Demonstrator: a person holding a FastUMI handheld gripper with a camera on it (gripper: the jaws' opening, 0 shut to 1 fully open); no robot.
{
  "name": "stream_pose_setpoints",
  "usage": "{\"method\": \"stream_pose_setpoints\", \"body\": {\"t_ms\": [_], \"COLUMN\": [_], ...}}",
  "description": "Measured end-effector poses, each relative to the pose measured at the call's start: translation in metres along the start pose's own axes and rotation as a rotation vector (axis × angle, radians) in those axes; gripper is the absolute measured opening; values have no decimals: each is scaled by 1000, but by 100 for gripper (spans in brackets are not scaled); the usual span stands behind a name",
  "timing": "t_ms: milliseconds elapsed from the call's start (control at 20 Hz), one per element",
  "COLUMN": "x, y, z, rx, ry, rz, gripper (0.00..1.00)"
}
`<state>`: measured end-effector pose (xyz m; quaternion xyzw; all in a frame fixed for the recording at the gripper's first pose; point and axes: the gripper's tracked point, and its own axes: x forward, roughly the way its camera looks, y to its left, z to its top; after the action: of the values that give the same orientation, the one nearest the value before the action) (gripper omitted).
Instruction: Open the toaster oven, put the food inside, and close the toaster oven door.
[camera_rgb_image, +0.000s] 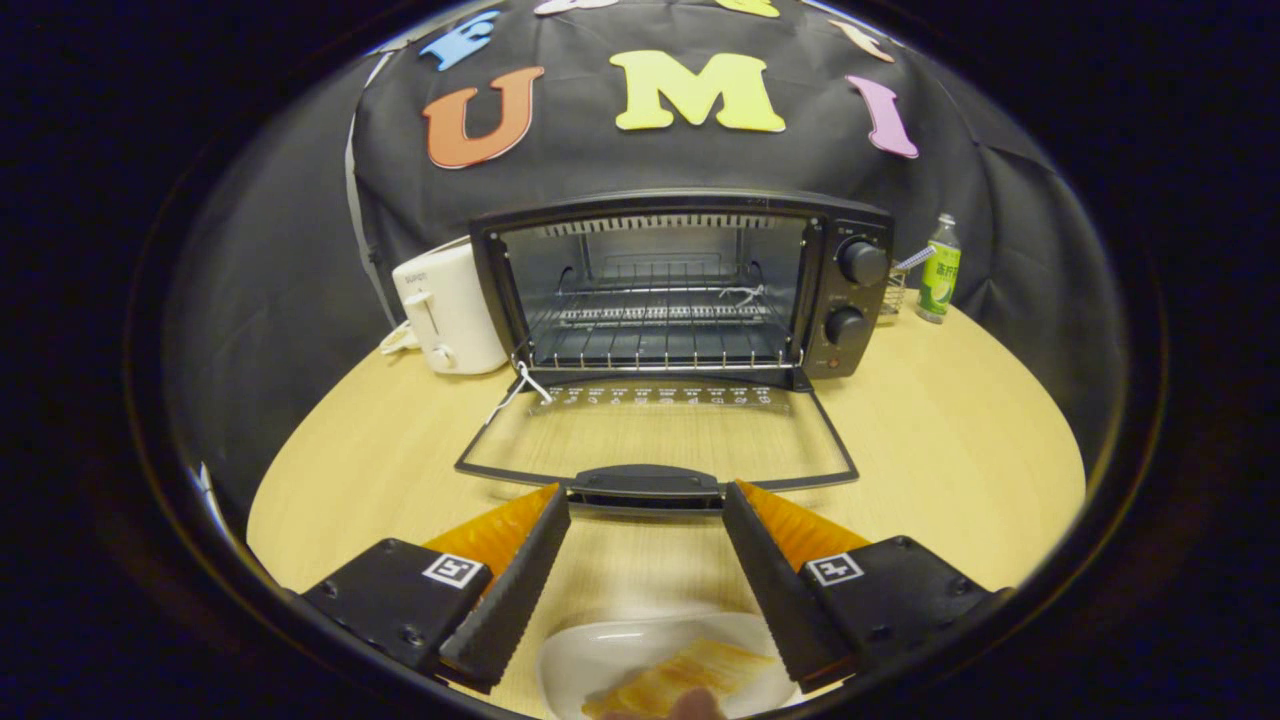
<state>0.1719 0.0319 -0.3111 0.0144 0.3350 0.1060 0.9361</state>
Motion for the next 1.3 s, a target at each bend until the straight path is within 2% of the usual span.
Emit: {"method": "stream_pose_setpoints", "body": {"t_ms": [350,650,800,1000,1300], "x": [-103,-163,-164,-139,-103], "y": [-7,-11,-5,-11,-13], "z": [24,-5,-33,-73,-105], "rx": [41,118,195,278,297], "ry": [-193,-209,-155,-52,24], "rz": [-60,-96,-79,-130,-186], "gripper": [100,100,100,100,99]}}
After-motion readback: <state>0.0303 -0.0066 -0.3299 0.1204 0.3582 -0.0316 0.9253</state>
